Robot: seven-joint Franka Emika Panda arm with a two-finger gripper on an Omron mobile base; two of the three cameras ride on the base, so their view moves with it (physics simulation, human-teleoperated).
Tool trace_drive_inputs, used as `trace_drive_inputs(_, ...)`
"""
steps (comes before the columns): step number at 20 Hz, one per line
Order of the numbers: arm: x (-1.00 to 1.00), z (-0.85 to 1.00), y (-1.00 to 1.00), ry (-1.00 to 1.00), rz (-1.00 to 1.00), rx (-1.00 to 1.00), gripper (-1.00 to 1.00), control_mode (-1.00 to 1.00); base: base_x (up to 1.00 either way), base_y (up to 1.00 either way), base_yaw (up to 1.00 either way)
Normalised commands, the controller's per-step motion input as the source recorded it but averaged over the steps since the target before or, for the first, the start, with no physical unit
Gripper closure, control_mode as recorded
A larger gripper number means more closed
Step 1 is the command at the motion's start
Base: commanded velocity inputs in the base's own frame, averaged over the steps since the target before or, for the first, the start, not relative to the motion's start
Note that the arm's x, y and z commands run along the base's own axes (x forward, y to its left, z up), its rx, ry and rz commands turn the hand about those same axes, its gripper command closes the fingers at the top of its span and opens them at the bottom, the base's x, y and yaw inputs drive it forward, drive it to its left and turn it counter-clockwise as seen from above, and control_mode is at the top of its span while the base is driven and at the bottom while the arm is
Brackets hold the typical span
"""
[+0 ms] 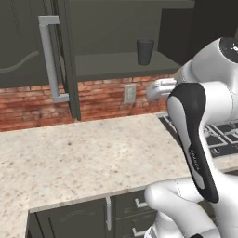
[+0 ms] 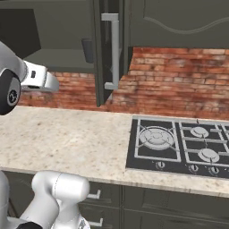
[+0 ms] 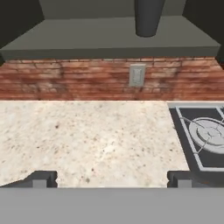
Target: There is a bowl on the dining counter. Grab a lemon wedge from the fridge and place it in the bowl. Then get the liquor bottle and glass cup from the cabinet and place them next to the bowl.
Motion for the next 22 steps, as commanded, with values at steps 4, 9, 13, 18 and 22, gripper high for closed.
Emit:
trace_drive_inputs(4, 0.0, 0.51, 0.0, -0.19, 0.0, -0.14, -1.0, -1.0, 0.0, 0.0, 0.0)
trace_drive_inputs(9, 0.0, 0.43, 0.0, -0.04, 0.0, -0.22, -1.0, -1.0, 0.0, 0.0, 0.0)
trace_drive_inputs(13, 0.0, 0.51, 0.0, 0.01, 0.02, -0.18, -1.0, -1.0, 0.0, 0.0, 0.0)
trace_drive_inputs(18, 0.1, 0.4, -0.06, 0.03, 0.05, -0.14, -1.0, -1.0, 0.0, 0.0, 0.0)
trace_drive_inputs(22, 0.46, 0.02, -0.12, 0.02, 0.1, -0.17, -1.0, -1.0, 0.0, 0.0, 0.0)
